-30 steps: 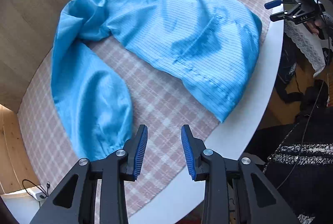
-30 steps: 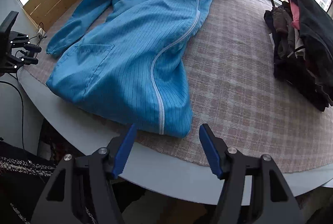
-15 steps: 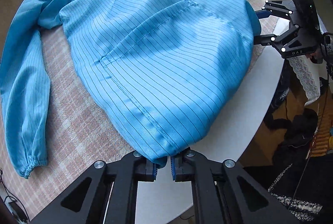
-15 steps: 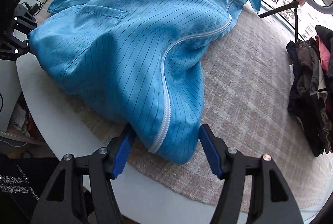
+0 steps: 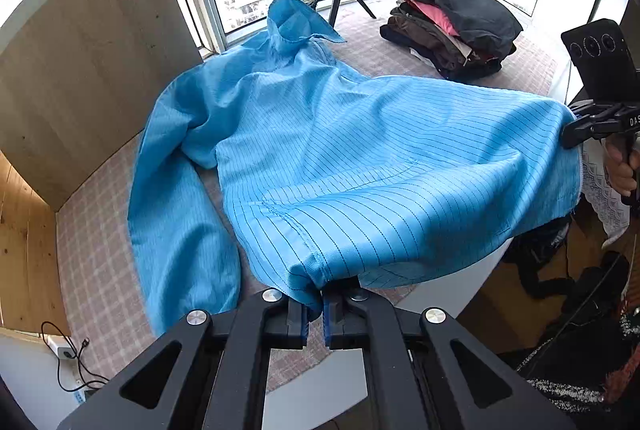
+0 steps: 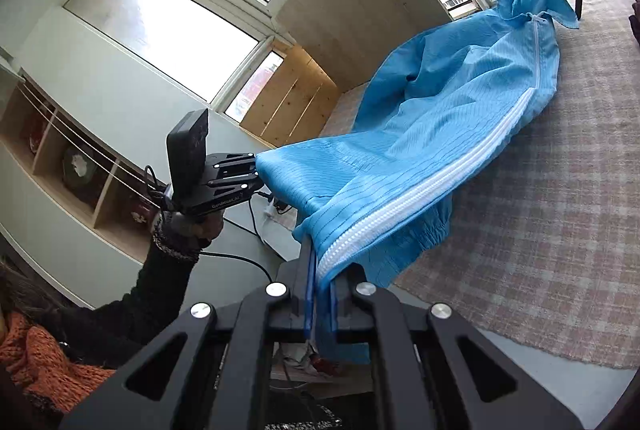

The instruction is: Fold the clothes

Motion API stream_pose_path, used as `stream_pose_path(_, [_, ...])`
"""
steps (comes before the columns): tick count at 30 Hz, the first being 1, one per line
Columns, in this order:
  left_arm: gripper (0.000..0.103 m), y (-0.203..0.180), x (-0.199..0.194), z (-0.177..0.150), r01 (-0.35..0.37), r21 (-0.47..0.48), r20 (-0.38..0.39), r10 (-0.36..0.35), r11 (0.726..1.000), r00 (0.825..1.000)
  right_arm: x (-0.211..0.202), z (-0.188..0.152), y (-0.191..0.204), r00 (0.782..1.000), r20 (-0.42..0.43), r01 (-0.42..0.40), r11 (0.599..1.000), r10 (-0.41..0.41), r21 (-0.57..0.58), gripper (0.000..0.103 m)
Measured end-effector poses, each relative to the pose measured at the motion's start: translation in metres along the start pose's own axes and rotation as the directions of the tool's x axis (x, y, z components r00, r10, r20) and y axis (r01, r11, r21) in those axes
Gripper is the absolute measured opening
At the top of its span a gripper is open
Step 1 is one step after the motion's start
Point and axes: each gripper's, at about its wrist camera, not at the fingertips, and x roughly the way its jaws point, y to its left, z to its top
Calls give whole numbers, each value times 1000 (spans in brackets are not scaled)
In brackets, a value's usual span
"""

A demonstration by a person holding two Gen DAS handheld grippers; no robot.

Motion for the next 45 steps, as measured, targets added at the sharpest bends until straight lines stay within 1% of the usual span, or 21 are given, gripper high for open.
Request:
stream_pose_path(1, [8,-1,1,4,5,2,-9,-5,1000,1000,-10,-7,-16,998,31,-56,994,53,97,8])
stream_pose_path(2, [16,-4,12,2,4,19,-35,-3,1000,999,-15,-16,-32,1000,20,6,989,-9,149,14])
stream_pose_path(3, [25,-7,23,0,3,35,-61,-1,999,998,-16,-26,-44,980,-35,200,970,-197,136,42])
stream_pose_path(4, [25,-10,34,-2,2,52,-87,2,999,996,-14,-34,-57,915,-105,399,912,-390,94,60])
stream_pose_path(5, [24,-13,45,-9,4,68,-115,4,998,993,-12,-43,-71,808,-164,578,815,-565,39,60])
stream_pose_path(7, [25,-19,67,-33,11,89,-168,5,996,986,-14,-57,-81,713,-201,682,731,-671,-19,60])
stream_pose_path(9, [25,-19,79,-52,14,77,-196,1,997,981,-14,-60,-64,705,-164,689,721,-690,-70,60])
stream_pose_path(12, [24,-9,86,-77,28,21,-207,-23,999,978,17,-70,-14,730,-117,640,734,-673,-228,60])
stream_pose_path(17, [24,5,87,-112,46,-82,-178,-60,996,982,120,-77,46,755,-135,552,734,-641,-395,62])
stream_pose_path(21, [24,24,79,-148,38,-158,-158,-63,987,985,188,-93,40,715,-185,562,711,-675,-423,62])
stream_pose_path(22, [23,26,78,-154,38,-170,-153,-64,985,986,205,-98,38,704,-197,564,705,-683,-430,62])
stream_pose_path(26, [23,25,79,-163,61,-186,-134,-87,981,987,245,-115,10,505,-149,657,491,-850,-572,62])
stream_pose_path(27, [23,24,79,-166,67,-190,-129,-92,980,987,243,-114,0,501,-169,649,497,-849,-575,61])
stream_pose_path(28, [23,24,80,-168,73,-194,-124,-98,978,987,240,-113,-9,497,-188,641,504,-847,-578,47])
stream_pose_path(29, [23,24,80,-170,79,-198,-119,-104,977,987,233,-107,-13,534,-222,624,557,-816,-548,30])
stream_pose_path(30, [23,23,80,-173,85,-201,-114,-109,976,987,221,-96,-17,573,-257,615,616,-778,-492,1])
stream_pose_path(33, [23,5,90,-163,135,-171,-91,-153,976,984,179,-63,-7,693,-292,555,746,-660,-369,2])
stream_pose_path(38, [26,-32,118,-133,233,-106,-45,-239,967,970,111,-2,44,766,-195,537,777,-612,-329,2])
stream_pose_path(40, [27,-49,131,-120,227,-55,-41,-229,972,973,92,20,64,764,-146,559,757,-629,-339,2])
stream_pose_path(43, [32,-65,155,-105,140,10,-69,-139,990,988,72,48,84,740,-89,599,714,-667,-362,2])
stream_pose_path(45, [1,-66,154,-103,130,23,-80,-127,991,989,65,61,93,722,-53,626,684,-690,-374,2])
